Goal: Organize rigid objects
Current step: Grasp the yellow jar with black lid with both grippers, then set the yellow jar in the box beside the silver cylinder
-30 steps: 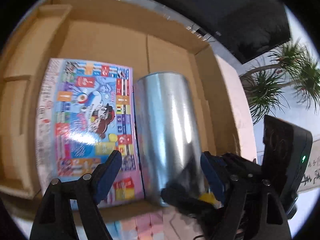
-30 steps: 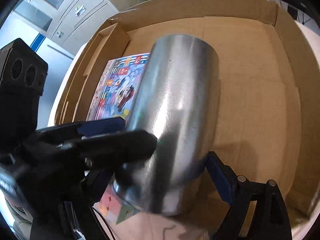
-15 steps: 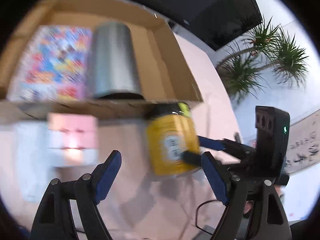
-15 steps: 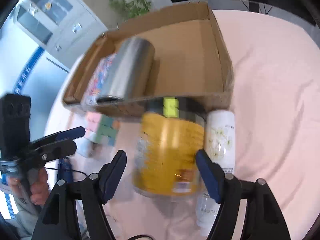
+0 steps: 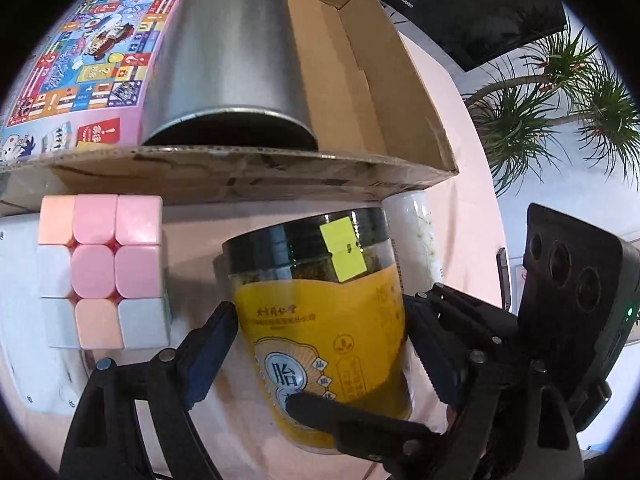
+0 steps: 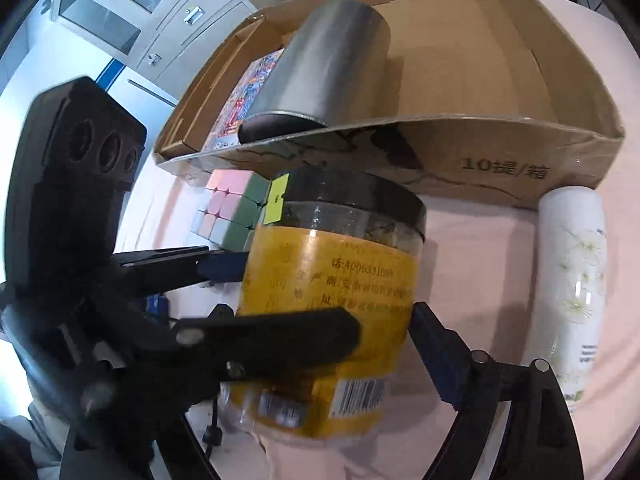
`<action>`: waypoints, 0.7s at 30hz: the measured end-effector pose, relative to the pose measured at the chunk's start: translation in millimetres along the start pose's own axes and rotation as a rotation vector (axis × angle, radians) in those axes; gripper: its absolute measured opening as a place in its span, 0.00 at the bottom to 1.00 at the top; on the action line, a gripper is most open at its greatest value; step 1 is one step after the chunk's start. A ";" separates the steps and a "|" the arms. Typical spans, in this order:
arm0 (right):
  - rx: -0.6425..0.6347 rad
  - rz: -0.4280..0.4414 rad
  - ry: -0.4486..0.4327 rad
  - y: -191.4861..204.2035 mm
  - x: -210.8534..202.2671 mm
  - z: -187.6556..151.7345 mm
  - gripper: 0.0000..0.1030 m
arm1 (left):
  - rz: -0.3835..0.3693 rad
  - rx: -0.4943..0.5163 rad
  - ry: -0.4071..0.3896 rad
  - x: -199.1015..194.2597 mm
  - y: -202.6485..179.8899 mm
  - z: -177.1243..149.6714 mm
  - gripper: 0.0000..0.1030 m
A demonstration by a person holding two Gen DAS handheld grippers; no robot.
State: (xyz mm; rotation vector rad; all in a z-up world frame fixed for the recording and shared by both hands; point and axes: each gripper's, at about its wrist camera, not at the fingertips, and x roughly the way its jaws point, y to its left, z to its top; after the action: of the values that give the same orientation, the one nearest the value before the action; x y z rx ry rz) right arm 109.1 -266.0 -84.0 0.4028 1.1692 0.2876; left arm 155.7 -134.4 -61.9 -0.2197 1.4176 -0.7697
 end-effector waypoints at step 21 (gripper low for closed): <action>0.057 -0.003 -0.167 -56.2 -51.4 121.1 0.84 | 0.022 0.122 -0.084 -10.5 -44.8 127.3 0.81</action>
State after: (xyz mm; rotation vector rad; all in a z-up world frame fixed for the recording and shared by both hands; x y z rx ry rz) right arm 203.4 -356.8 -26.4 0.4660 1.0159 0.2147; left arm 259.7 -199.7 -5.1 -0.1396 1.2876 -0.8172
